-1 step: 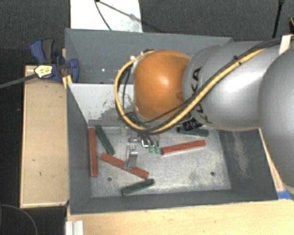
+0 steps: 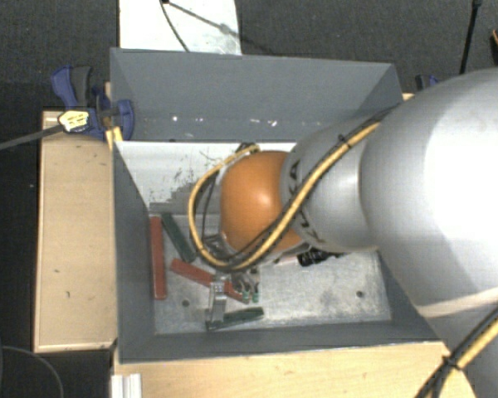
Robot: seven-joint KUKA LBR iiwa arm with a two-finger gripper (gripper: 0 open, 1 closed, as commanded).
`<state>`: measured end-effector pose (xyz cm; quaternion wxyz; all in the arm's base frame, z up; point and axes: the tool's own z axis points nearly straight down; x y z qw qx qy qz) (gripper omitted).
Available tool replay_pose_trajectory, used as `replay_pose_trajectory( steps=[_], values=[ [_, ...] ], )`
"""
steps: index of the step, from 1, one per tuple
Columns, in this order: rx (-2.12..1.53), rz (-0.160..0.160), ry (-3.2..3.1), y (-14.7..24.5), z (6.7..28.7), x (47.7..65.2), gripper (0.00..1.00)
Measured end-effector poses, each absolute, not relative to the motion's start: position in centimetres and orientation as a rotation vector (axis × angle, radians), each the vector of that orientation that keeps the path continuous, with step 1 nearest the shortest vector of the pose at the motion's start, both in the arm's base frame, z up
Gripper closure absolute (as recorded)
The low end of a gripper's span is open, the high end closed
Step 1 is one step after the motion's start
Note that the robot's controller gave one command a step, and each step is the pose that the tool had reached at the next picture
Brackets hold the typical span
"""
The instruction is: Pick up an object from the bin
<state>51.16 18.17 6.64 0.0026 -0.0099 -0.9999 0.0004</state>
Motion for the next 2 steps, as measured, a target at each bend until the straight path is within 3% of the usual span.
replay_pose_trajectory(
  steps=[1,2],
  values=[
    [-0.038,-0.002,-3.143,18.2,7.0,51.4,1.00],
    [-0.154,-0.005,-3.149,15.1,24.3,55.5,1.00]
  ],
)
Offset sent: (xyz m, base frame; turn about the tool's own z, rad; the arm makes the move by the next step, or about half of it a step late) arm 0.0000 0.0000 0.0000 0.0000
